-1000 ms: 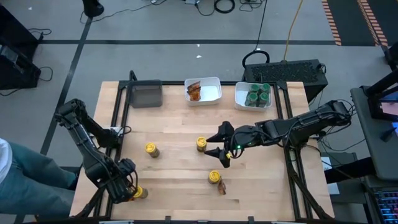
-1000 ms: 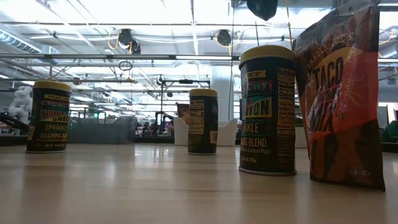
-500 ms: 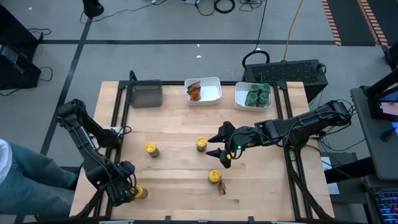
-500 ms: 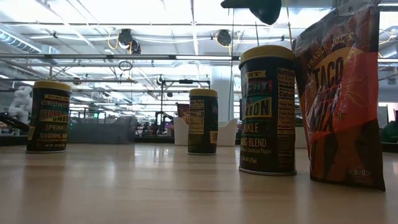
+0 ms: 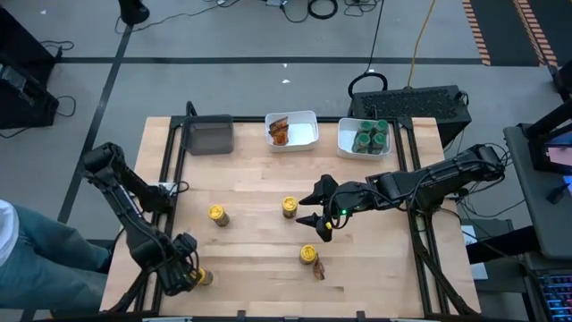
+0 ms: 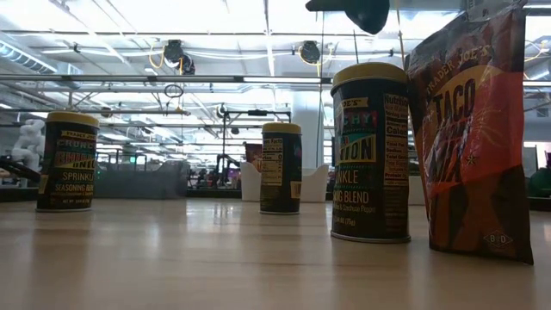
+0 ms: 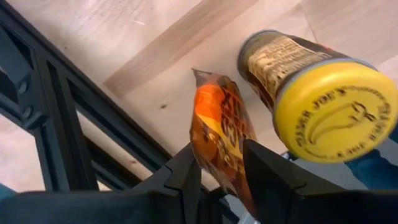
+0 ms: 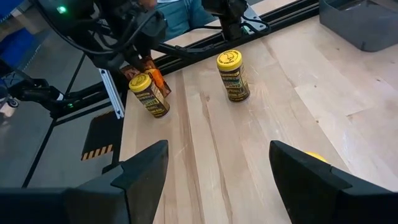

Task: Sort spices by type
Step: Put the left orange seasoning bag into the left white bin

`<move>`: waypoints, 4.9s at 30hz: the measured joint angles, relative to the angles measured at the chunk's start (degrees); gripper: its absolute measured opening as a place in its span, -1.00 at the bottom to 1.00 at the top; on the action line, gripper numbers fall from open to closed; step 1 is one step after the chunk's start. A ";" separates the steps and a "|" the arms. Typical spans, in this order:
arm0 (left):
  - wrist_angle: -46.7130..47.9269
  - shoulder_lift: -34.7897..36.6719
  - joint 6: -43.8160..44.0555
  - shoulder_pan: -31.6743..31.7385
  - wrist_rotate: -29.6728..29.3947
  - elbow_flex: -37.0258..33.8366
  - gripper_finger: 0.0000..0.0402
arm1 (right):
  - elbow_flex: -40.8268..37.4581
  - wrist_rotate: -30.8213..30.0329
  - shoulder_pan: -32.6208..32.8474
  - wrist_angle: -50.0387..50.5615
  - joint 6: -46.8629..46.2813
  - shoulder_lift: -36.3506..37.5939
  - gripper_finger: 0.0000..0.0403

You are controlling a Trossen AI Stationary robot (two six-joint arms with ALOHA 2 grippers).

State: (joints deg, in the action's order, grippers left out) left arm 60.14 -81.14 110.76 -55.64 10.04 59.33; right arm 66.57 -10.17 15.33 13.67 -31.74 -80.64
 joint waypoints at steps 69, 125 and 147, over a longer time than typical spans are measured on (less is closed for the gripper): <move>10.12 -5.18 -81.26 62.94 -16.21 44.77 -1.00 | 0.00 -0.31 -17.19 14.37 24.02 14.05 0.30; 3.63 -52.74 -137.24 90.90 -5.37 74.93 -1.00 | 0.00 -0.22 -35.23 20.83 9.68 16.35 0.30; 5.46 -52.87 -138.30 90.38 -6.81 74.93 -0.89 | 0.00 1.38 -35.12 20.92 9.88 16.33 0.30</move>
State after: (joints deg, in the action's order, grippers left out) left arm 65.59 -134.02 -27.54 34.74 3.22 134.26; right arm 66.57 -8.80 -19.79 34.59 -21.87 -64.31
